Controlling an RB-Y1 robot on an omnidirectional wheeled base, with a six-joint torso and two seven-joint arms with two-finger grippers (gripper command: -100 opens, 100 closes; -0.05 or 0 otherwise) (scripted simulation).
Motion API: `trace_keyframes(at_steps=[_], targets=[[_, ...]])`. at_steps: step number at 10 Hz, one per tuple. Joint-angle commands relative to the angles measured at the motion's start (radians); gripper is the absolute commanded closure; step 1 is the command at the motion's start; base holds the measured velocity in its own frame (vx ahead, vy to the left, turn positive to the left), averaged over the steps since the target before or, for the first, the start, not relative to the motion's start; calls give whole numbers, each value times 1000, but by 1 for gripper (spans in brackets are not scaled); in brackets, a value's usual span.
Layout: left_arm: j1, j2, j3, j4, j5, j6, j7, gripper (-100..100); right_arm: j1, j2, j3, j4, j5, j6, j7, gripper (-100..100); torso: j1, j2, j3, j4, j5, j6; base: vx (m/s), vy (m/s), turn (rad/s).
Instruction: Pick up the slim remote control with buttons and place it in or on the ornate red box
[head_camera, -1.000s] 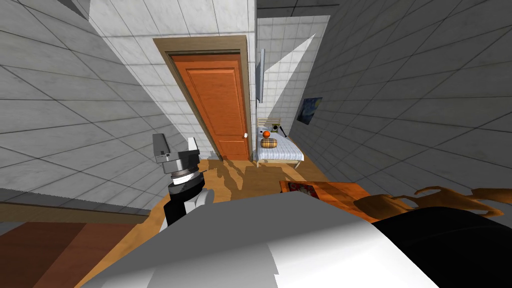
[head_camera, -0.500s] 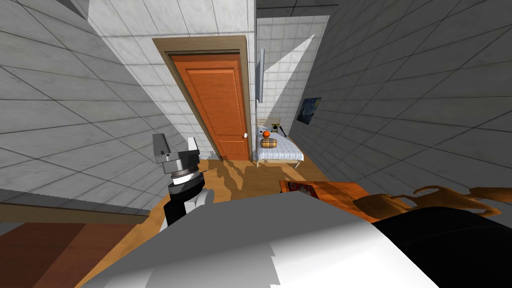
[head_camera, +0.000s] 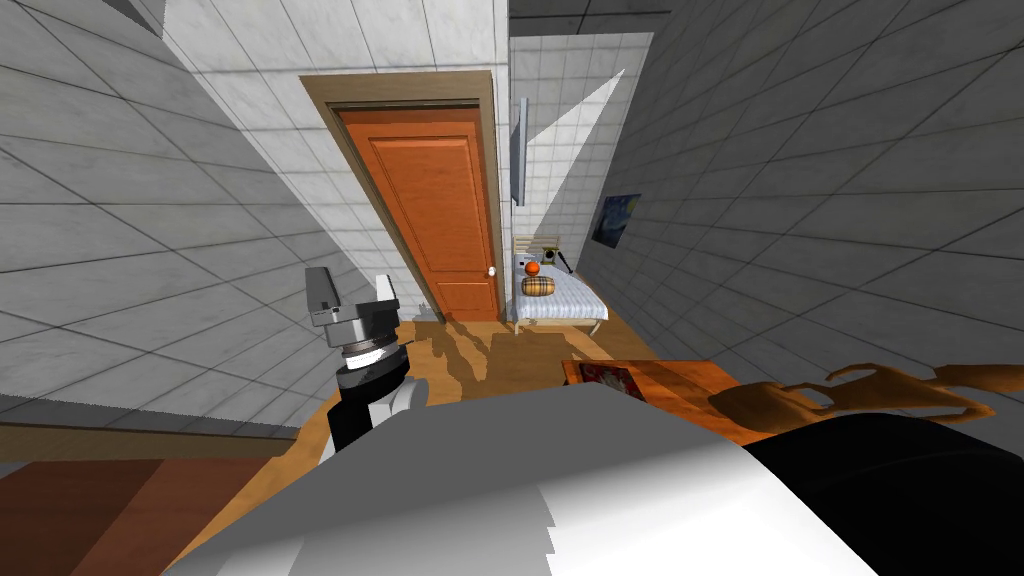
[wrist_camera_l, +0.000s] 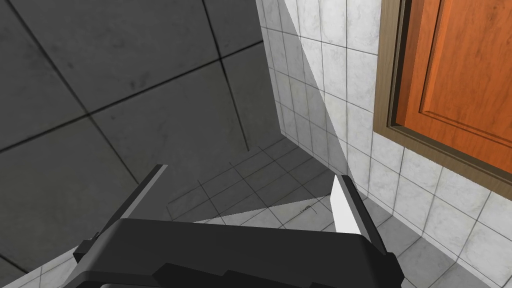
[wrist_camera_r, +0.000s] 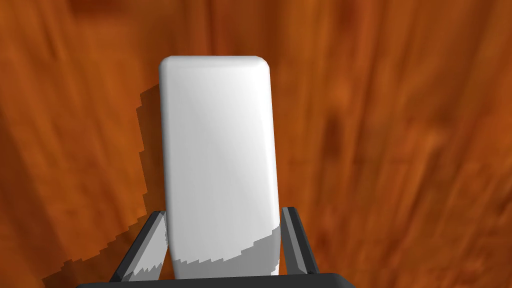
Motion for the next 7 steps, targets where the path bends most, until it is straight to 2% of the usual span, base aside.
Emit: trace_keyframes(at_steps=[1,2,4,5,6,7], targets=[[0,0,0,0,0,0,0,0,3,-11,16,-18,8,8,-29,100,0,0,0,0,0,0,0,14,10],[0,0,0,0,0,0,0,0,8,-34,11,-31,6,-7,-28,100,-3,0,0,0,0,0,3,18,-25],[0,0,0,0,0,0,0,0,6,-27,5,-22,3,-9,-15,100,-3,1,0,0,0,0,3,18,-16],[0,0,0,0,0,0,0,0,7,-29,7,-25,5,-8,-21,0,-4,1,0,0,-1,0,0,0,0],[0,0,0,0,0,0,0,0,11,-59,2,-18,5,-7,-21,100,-4,1,0,0,-1,0,5,25,6],[0,0,0,0,0,0,0,0,18,-84,-6,-10,8,-6,-24,100,-4,0,0,0,1,0,7,50,21]])
